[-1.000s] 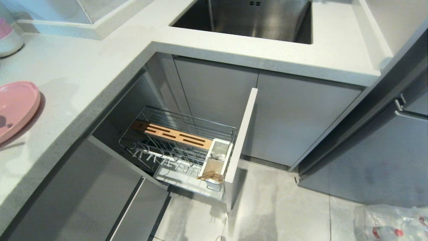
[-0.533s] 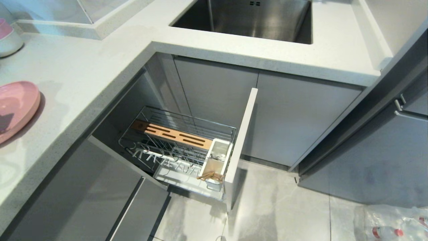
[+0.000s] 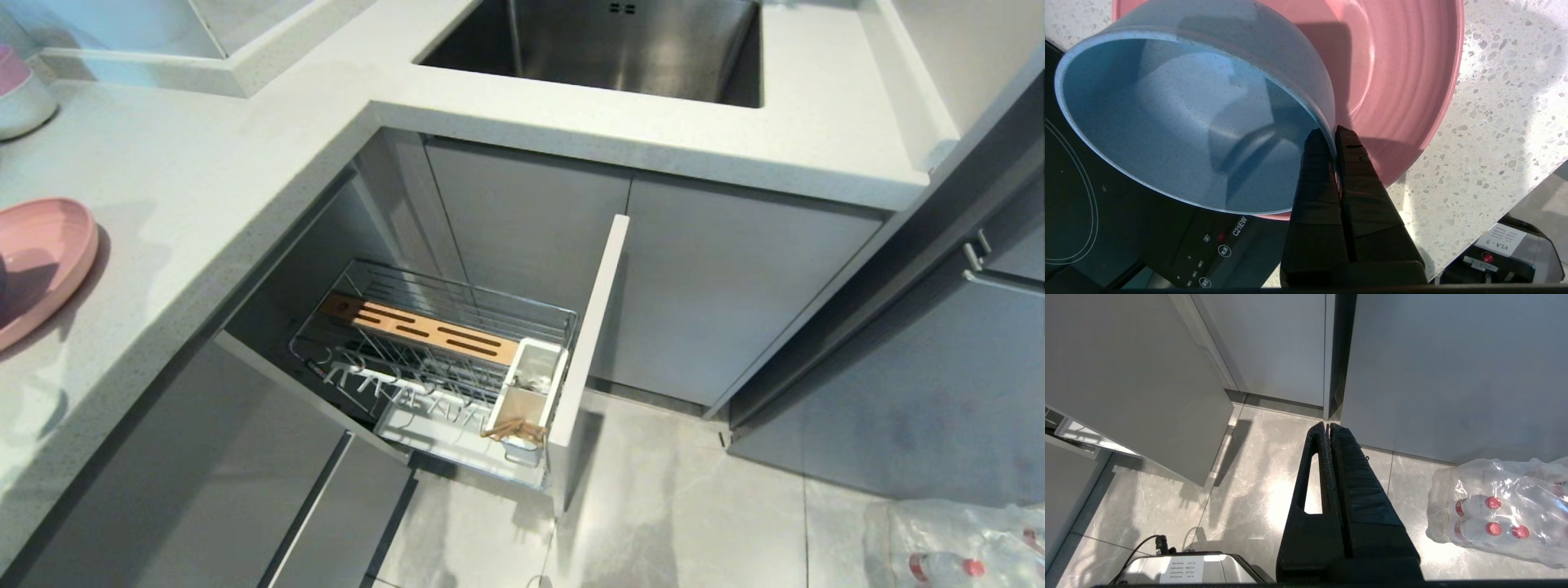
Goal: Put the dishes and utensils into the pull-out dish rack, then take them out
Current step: Take the bowl out of the cupboard
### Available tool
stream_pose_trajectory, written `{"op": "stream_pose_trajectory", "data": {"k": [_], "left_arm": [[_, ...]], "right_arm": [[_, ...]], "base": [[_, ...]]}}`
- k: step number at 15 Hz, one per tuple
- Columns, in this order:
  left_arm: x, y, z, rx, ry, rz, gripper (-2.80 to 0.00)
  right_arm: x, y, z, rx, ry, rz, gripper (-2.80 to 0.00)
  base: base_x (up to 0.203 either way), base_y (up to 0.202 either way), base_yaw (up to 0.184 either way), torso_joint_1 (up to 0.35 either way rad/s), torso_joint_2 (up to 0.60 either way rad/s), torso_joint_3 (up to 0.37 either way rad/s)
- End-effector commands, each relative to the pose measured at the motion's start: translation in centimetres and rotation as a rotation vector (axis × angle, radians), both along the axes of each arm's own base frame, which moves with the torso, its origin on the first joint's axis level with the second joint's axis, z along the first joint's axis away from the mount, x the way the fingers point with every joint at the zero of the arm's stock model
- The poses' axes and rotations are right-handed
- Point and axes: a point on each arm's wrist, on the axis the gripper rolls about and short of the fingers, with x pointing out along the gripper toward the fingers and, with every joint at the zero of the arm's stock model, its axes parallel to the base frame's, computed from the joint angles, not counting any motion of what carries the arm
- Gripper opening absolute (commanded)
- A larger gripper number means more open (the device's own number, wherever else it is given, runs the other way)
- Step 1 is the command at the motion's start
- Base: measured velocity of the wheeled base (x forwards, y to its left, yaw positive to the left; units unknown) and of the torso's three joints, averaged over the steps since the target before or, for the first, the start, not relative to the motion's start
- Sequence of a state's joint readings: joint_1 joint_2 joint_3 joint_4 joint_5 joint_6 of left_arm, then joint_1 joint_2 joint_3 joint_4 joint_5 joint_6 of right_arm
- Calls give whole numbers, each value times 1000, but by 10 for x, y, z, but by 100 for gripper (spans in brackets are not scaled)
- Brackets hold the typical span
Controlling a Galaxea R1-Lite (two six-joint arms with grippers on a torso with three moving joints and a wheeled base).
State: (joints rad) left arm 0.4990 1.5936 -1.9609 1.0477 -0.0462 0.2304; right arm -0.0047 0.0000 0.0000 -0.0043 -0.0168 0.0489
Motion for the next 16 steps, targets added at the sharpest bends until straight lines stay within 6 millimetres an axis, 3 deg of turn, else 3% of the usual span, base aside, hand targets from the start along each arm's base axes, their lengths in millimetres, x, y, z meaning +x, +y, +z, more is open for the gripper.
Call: {"op": "stream_pose_trajectory", "data": {"k": [1, 12, 13, 16], "left_arm": [[2, 1, -2, -7, 14, -2, -280], [4, 2, -4, -16, 22, -5, -280], [4, 1, -4, -16, 22, -8, 0], [3, 1, -2, -12, 8, -6, 0]], "right_arm": [[0, 0, 0, 1, 1, 0, -280], [0, 0, 0, 0, 1, 0, -280], [0, 0, 0, 0, 1, 0, -280], [0, 0, 0, 0, 1, 0, -280]], "base": [[0, 0, 0, 0, 0, 0], [0, 0, 0, 0, 0, 0], [0, 0, 0, 0, 0, 0], [0, 0, 0, 0, 0, 0]]}}
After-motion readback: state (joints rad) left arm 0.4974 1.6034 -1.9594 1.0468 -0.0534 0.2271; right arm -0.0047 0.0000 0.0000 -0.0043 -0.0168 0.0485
